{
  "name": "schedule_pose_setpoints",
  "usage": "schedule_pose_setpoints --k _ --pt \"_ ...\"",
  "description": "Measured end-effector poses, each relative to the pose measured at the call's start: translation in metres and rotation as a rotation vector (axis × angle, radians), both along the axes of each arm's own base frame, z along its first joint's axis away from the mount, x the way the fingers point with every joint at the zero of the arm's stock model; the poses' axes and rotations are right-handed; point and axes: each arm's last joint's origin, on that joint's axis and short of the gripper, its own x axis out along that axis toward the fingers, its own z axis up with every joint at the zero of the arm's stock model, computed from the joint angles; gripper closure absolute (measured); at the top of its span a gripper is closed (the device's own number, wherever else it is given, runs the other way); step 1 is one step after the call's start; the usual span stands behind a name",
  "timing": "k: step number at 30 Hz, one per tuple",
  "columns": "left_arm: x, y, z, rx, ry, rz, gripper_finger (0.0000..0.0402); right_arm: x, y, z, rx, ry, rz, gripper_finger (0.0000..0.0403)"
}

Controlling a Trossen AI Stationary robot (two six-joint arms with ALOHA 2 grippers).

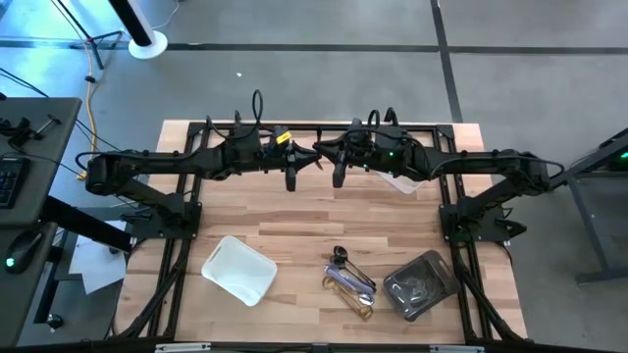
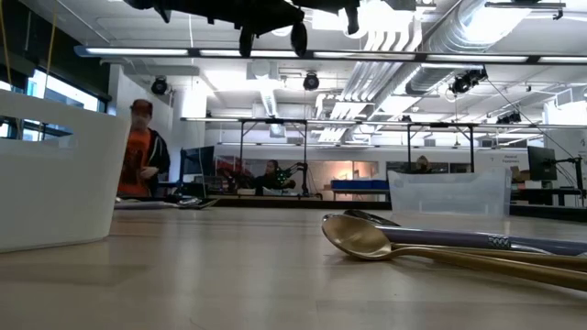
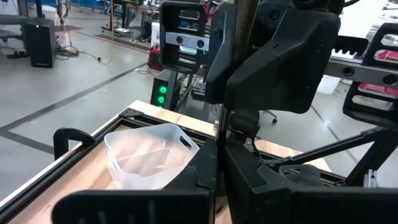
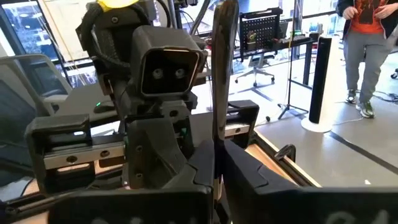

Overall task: Sort silverware by color (type)
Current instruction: Put the black spoon into the transparent bin

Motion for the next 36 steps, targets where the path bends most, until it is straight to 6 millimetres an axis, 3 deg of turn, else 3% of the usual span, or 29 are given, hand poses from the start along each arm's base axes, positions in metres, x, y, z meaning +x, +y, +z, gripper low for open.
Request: schedule_pose_setpoints --k 12,21,27,36 --pt "0.000 0.000 0.000 0.001 0.000 -0.011 0.0364 0.000 0.000 -0.001 0.015 0.001 0.001 0.0402" --pt "-0.003 -0.002 0.003 -0.005 0.001 -0.067 0.0281 -0.001 0.000 0.000 0.006 0.004 0.009 0.0402" --pt "-0.023 0.000 0.015 -0.013 0.028 -0.047 0.0238 -0.010 0.002 0.005 -0.004 0.030 0.021 0.0402" --pt "-0.057 -0.003 0.029 -0.001 -0.031 -0.057 0.0235 -0.046 0.005 0.014 -0.012 0.179 0.161 0.0403"
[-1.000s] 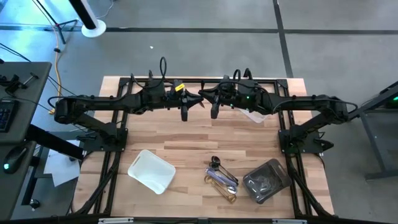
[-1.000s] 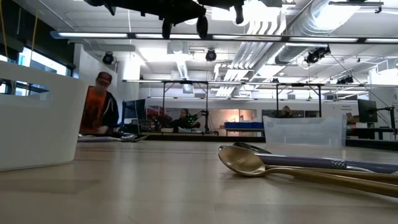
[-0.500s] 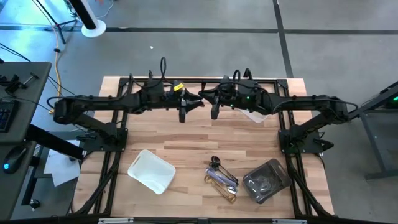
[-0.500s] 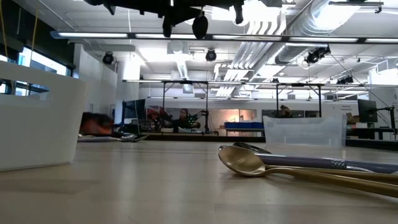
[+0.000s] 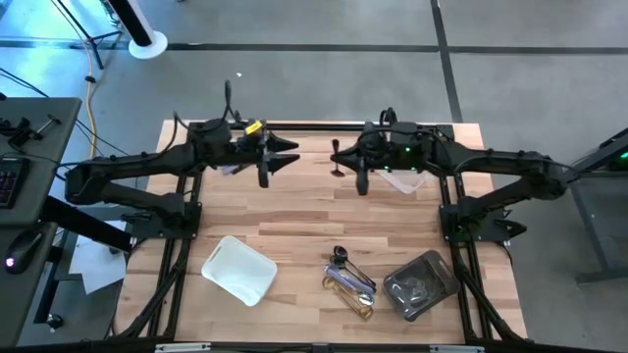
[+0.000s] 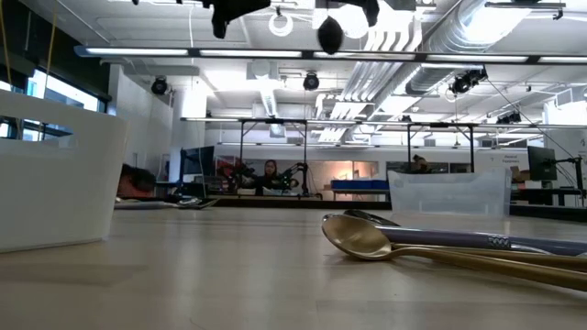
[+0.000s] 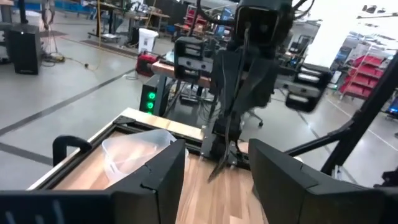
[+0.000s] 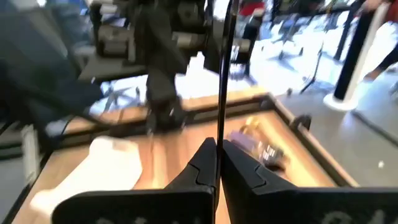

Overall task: Sort silverware by color (type)
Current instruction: Put the black spoon into the transparent bin

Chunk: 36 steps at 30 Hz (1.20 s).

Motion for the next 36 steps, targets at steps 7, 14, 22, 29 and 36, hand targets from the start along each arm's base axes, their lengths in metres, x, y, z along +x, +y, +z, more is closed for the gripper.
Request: schedule_pose_setpoints --k 7,14,22,29,36 --pt "-0.017 -0.007 -0.007 -0.020 -0.088 -0.012 0.0236 -0.041 0.005 -0.010 0.064 -0.018 0.028 0.0403" --pt "-0.022 -0.017 -0.009 -0.010 -0.097 -0.051 0.0236 -0.058 0.017 -0.028 0.076 -0.196 0.078 0.0403" --pt "-0.021 -0.019 -0.009 0.031 -0.100 -0.062 0.0234 -0.057 0.018 -0.031 0.049 -0.181 0.089 0.0403" --pt "-0.021 -0.019 -0.006 0.034 -0.128 -0.062 0.0234 -0.057 0.018 -0.031 0.055 -0.179 0.089 0.0403" --pt "-0.021 -0.019 -0.005 0.038 -0.142 -0.061 0.0234 -0.063 0.001 -0.021 0.178 -0.079 -0.048 0.0403"
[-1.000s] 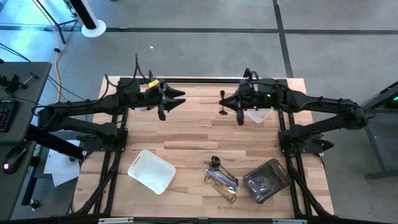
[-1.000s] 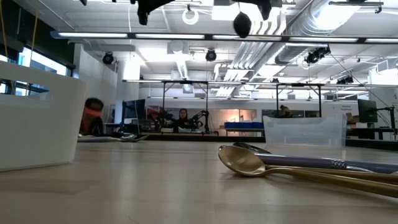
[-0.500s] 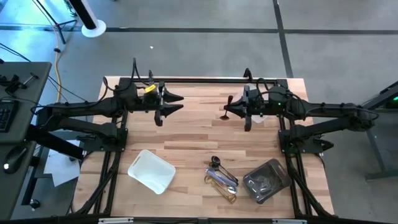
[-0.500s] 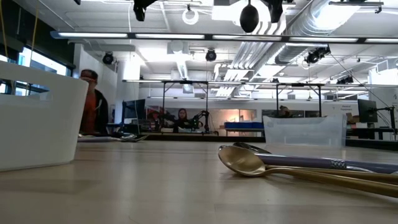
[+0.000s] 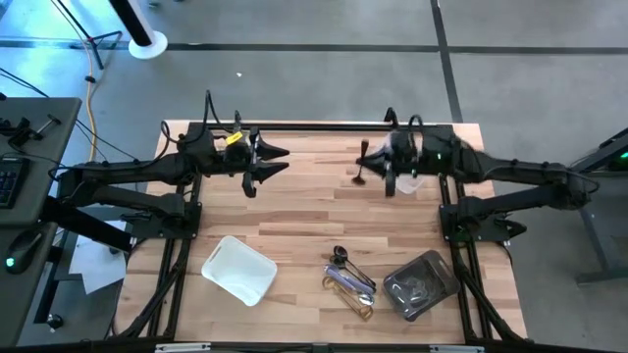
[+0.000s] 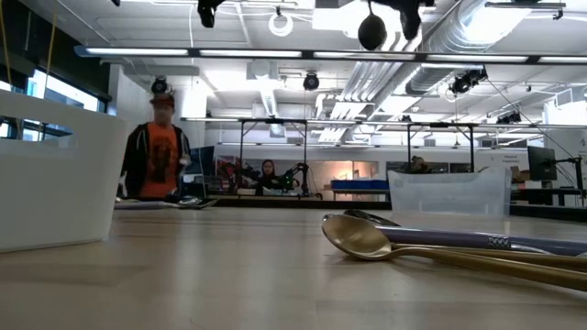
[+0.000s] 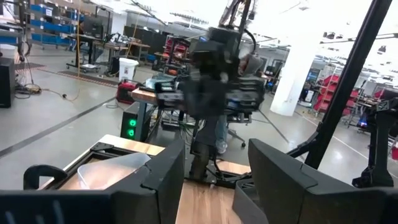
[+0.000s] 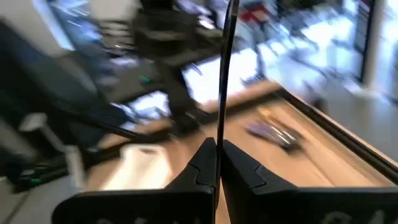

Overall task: Sort silverware by color (type)
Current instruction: Put the black spoon into the transparent bin

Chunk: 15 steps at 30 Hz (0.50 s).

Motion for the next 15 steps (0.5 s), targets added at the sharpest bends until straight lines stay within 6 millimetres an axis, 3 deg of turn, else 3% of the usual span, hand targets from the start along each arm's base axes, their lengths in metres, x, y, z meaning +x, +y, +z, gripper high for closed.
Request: schedule_pose_setpoints --k 7,15 --pt "0.000 0.000 0.000 -0.001 0.000 0.008 0.0234 -0.023 -0.044 0.021 -0.011 0.390 -0.275 0.0403" --pt "0.000 0.001 0.000 -0.001 0.000 0.013 0.0234 -0.037 -0.103 -0.019 0.160 0.819 -0.376 0.0403"
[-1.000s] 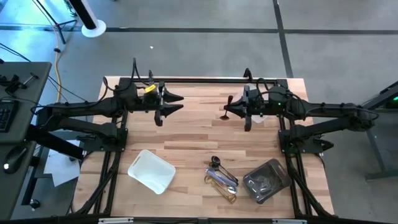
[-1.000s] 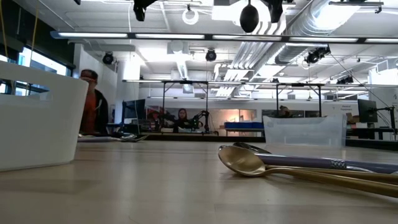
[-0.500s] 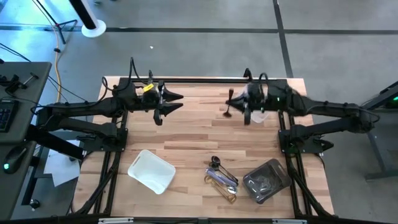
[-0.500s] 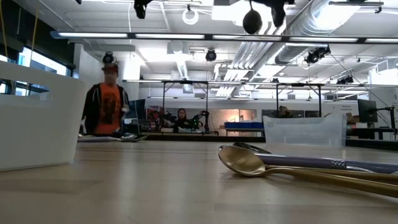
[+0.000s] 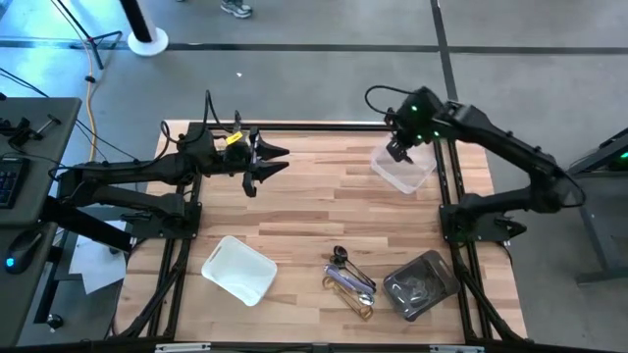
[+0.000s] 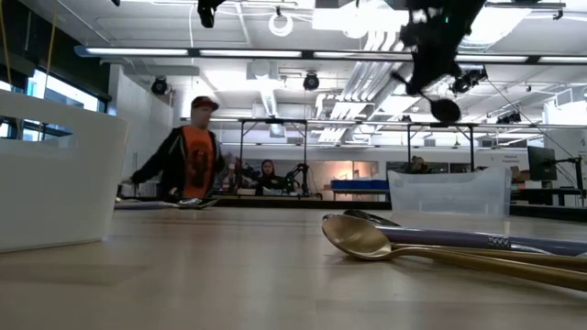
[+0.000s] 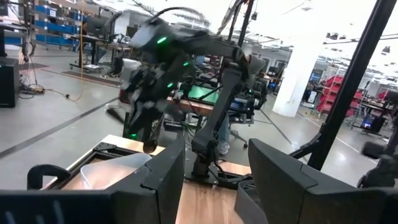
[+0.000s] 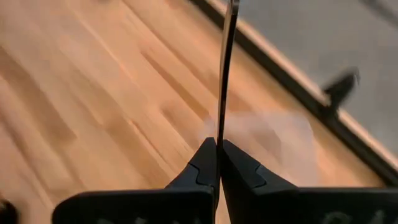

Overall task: Sort silverware by color (type)
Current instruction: Put the black spoon into the transparent bin

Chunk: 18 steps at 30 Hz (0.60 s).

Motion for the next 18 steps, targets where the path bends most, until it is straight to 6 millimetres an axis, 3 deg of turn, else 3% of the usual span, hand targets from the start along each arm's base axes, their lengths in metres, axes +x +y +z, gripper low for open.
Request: schedule_pose_setpoints --k 8,18 --pt "0.000 0.000 0.000 0.000 0.000 0.001 0.0234 0.000 -0.045 -0.051 0.201 0.254 -0.071 0.0403" --pt "0.000 0.000 0.000 0.000 0.001 0.001 0.0234 0.013 -0.066 -0.101 0.366 0.425 -0.051 0.0403"
